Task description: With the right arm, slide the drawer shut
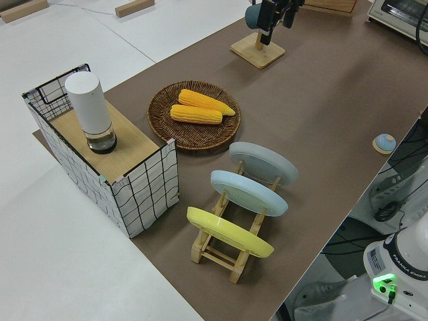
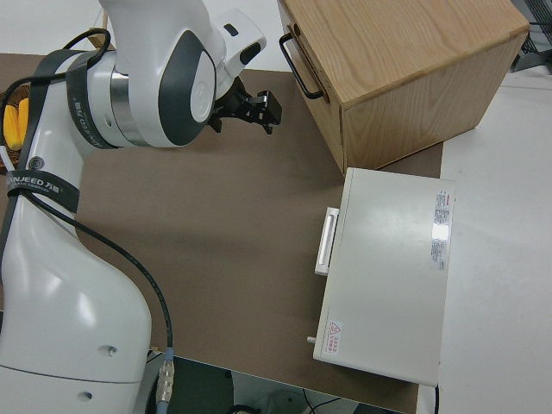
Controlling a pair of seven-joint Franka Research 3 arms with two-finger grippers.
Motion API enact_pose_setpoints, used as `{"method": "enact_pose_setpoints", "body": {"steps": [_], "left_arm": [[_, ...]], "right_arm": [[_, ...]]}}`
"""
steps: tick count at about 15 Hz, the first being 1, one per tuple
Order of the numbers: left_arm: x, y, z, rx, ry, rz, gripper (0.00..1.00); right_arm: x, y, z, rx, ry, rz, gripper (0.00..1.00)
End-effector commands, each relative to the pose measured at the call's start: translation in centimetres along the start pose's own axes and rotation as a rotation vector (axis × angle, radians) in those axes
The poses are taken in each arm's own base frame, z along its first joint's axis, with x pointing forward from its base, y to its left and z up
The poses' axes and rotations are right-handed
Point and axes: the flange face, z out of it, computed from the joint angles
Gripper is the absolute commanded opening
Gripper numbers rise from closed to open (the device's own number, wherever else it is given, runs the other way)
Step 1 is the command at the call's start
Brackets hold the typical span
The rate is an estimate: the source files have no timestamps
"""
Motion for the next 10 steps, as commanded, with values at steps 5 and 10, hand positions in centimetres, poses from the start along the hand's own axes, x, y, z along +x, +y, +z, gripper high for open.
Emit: {"method": "enact_pose_setpoints", "body": {"steps": [5,10], "left_arm": [[-0.3,0.0,-0.5,0.013,0.005,0.009,1.00],[-0.3,-0.1,-0.5,0.013,0.005,0.008,1.00]], "right_arm": [[-4.2,-1.1,-1.8,0.020,-0.155,-0.045,0.987],[-5.2,-2.3,-2.8,0.016,-0.165,-0.065,0.987]]}}
